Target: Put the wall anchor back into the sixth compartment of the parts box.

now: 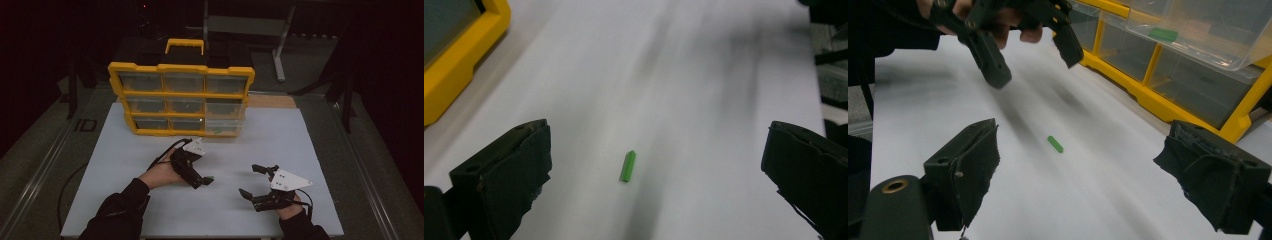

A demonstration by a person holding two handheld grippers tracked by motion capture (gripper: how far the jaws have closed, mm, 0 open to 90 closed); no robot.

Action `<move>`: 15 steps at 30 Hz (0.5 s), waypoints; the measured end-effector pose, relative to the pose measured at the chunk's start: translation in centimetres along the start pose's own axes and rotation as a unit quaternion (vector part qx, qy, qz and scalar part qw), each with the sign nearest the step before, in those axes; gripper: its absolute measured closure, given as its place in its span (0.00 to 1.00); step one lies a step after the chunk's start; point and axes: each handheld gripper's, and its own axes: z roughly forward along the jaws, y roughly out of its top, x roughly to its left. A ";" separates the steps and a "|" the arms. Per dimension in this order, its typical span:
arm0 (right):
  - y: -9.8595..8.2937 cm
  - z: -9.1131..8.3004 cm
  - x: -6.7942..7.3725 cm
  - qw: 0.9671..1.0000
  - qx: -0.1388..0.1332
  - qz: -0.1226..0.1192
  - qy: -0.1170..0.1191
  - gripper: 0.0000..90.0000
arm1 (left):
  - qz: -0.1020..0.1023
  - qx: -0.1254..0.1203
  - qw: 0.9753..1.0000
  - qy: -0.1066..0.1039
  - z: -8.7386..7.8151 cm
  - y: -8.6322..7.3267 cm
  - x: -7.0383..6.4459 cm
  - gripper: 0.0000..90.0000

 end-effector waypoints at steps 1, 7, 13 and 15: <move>0.0 0.0 0.0 1.000 0.000 0.000 0.000 0.15 | 0.002 0.000 1.000 -0.002 0.2 -0.1 0.0 0.00; 0.0 0.1 0.1 1.000 0.001 0.001 0.002 0.15 | 0.005 -0.004 1.000 0.006 1.3 -0.8 0.4 0.04; -0.1 0.1 0.0 1.000 0.003 0.001 0.001 0.15 | 0.002 -0.003 1.000 0.007 1.9 -1.3 0.9 0.15; -0.1 0.1 0.1 1.000 0.003 0.001 0.002 0.15 | 0.008 0.001 1.000 0.007 2.2 -1.5 0.9 0.19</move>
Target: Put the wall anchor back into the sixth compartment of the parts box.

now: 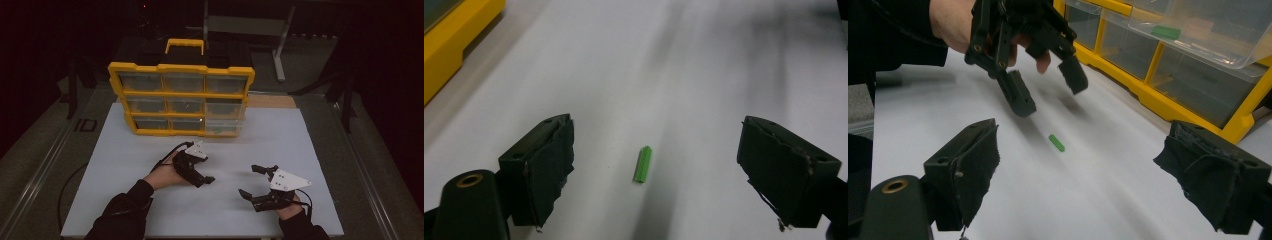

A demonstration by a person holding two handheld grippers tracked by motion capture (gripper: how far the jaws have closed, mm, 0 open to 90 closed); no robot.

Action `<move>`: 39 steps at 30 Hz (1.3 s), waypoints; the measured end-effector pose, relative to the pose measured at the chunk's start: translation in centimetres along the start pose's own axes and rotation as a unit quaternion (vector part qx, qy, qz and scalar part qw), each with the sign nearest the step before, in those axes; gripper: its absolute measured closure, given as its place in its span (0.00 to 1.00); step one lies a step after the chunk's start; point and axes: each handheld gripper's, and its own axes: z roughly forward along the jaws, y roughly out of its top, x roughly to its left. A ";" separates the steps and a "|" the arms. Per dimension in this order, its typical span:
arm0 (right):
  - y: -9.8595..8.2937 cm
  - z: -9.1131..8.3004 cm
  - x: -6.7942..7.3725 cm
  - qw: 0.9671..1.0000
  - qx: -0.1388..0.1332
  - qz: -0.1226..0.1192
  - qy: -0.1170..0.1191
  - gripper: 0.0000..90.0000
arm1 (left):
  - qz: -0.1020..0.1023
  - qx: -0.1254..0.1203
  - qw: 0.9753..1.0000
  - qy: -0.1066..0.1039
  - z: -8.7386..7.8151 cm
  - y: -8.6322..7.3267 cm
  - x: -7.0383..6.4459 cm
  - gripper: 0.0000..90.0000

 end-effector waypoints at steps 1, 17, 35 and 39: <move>0.0 0.0 0.0 1.000 0.000 0.000 0.000 0.15 | 0.000 0.000 1.000 0.000 0.0 0.0 0.0 0.22; 0.0 0.0 0.0 1.000 -0.001 -0.001 0.000 0.15 | 0.013 0.025 1.000 0.007 2.5 -1.2 0.0 0.69; 0.0 0.1 0.0 1.000 0.000 0.000 0.001 0.15 | 0.031 0.065 0.997 -0.003 3.2 -0.9 0.1 0.92; 0.0 0.0 0.0 1.000 0.000 0.000 0.001 0.15 | 0.028 0.068 0.997 -0.006 3.3 -0.7 0.1 0.92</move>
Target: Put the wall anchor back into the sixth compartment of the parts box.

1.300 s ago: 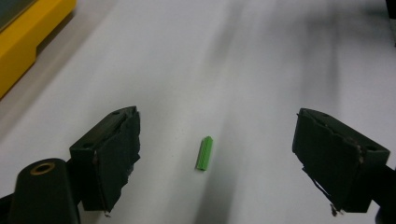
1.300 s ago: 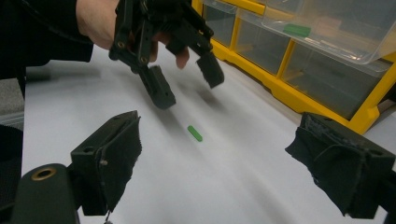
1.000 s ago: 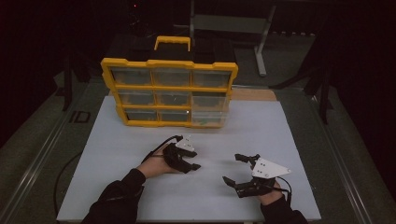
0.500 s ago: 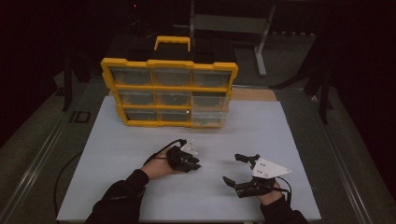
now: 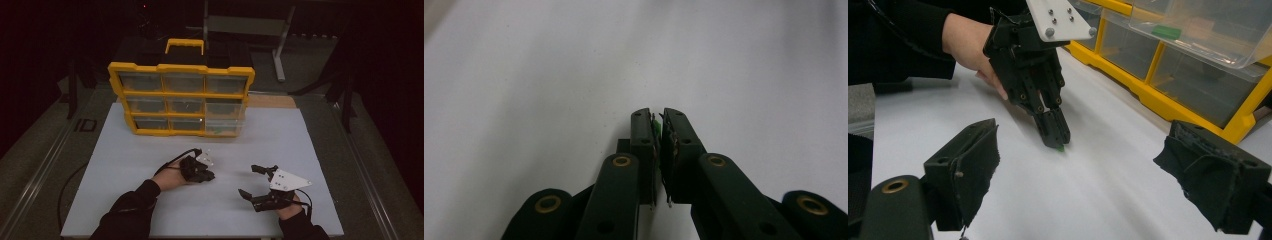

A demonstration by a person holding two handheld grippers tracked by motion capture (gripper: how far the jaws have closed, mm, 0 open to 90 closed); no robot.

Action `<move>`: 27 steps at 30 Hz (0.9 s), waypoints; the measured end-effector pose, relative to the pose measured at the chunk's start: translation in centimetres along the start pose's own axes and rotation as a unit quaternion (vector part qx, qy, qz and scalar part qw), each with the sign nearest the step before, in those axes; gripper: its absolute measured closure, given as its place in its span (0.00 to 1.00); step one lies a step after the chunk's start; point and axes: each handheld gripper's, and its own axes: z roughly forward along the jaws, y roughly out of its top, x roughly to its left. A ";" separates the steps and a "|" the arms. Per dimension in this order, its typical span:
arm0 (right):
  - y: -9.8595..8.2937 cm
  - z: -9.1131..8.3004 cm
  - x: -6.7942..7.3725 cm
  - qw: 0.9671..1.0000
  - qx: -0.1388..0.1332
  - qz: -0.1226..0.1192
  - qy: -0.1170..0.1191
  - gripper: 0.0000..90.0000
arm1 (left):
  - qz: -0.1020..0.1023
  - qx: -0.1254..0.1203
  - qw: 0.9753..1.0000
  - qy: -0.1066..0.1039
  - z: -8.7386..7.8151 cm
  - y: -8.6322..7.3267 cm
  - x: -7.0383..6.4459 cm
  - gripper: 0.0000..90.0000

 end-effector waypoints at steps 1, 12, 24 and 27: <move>0.0 0.0 0.0 1.000 0.000 0.001 0.000 0.15 | 0.000 0.001 1.000 -0.002 0.0 0.0 0.0 0.92; 0.1 -0.1 0.0 1.000 -0.002 -0.001 -0.001 0.15 | 0.022 -0.014 0.999 -0.018 -2.6 1.6 -0.4 0.92; 0.2 -0.2 0.0 1.000 -0.004 -0.002 -0.003 0.15 | 0.052 -0.051 0.997 -0.024 -7.9 4.6 -1.0 0.92; 0.2 -0.2 0.0 1.000 -0.004 -0.002 -0.003 0.15 | 0.058 -0.061 0.996 -0.025 -9.5 5.4 -1.0 0.92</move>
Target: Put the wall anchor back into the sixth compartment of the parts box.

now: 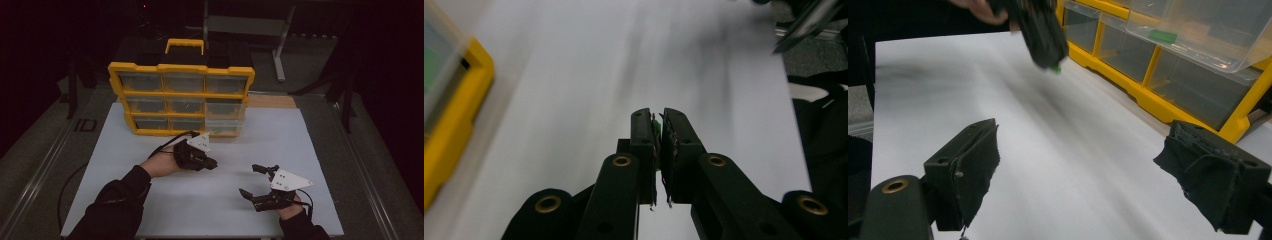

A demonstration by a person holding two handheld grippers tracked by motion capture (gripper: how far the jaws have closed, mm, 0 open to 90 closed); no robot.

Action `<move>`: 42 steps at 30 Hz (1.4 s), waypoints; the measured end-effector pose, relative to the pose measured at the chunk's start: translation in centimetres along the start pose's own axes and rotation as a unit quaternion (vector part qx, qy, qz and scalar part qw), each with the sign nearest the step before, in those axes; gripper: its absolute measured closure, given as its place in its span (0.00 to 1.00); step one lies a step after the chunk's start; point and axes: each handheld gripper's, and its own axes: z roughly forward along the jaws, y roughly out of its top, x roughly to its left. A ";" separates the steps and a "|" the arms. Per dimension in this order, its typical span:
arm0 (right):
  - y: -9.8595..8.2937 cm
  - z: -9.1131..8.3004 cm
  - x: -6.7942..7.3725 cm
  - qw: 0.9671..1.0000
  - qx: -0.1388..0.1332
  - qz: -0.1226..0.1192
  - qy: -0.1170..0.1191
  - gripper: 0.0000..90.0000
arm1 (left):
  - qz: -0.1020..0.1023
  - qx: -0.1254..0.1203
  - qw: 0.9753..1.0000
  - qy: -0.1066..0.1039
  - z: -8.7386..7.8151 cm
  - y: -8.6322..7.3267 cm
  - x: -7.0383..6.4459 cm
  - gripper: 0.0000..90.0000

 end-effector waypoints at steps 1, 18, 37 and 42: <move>0.0 0.0 0.0 1.000 0.000 0.001 0.001 0.15 | 0.003 -0.003 1.000 0.000 -0.4 0.3 0.0 0.92; 0.0 0.0 0.0 1.000 0.001 0.001 0.001 0.15 | 0.033 -0.036 0.999 0.018 -5.6 4.7 0.9 0.92; 0.0 0.1 0.1 1.000 0.001 0.000 0.002 0.15 | 0.035 -0.089 0.994 0.061 -8.7 8.4 3.1 0.92; 0.0 0.0 0.0 1.000 -0.002 0.000 0.000 0.15 | 0.026 -0.099 0.992 0.069 -8.7 8.9 3.7 0.92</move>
